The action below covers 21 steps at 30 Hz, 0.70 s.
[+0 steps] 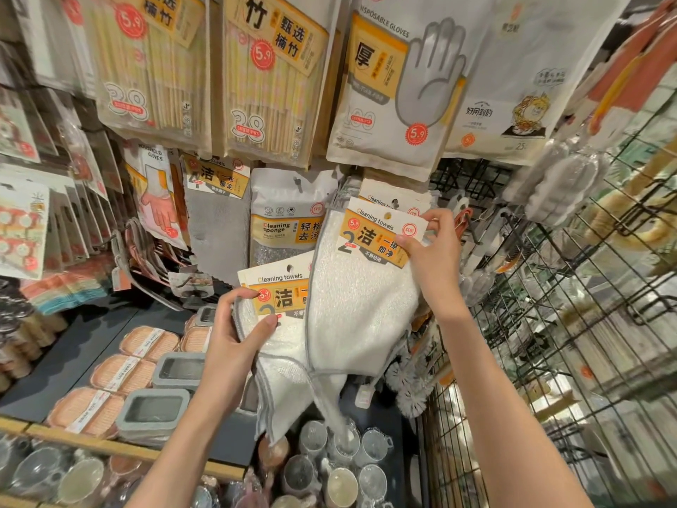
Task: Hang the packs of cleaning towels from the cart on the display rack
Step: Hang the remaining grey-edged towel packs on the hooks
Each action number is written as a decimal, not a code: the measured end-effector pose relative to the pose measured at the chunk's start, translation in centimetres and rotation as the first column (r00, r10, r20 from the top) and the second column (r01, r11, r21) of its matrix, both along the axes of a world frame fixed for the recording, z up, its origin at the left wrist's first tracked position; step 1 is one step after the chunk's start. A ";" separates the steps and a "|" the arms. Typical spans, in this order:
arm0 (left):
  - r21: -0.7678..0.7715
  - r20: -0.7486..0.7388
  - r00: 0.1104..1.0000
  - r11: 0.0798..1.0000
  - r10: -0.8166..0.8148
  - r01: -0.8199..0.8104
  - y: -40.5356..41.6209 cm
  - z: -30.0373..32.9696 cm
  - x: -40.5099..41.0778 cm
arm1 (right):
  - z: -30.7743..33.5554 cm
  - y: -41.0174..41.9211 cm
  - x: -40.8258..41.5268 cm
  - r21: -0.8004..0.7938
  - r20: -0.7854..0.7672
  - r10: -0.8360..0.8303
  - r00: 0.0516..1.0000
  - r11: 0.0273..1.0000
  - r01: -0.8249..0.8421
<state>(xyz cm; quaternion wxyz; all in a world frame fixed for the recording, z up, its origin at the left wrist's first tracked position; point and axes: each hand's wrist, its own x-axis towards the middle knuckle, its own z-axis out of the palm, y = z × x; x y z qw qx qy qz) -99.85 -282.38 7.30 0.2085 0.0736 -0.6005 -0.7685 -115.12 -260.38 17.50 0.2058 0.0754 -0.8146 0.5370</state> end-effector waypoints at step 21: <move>-0.020 0.005 1.000 1.000 0.010 -0.010 0.3 0.5 0.4 | 0.2 0.4 -2.1 0.125 -0.089 -0.190 0.978 0.972 0.200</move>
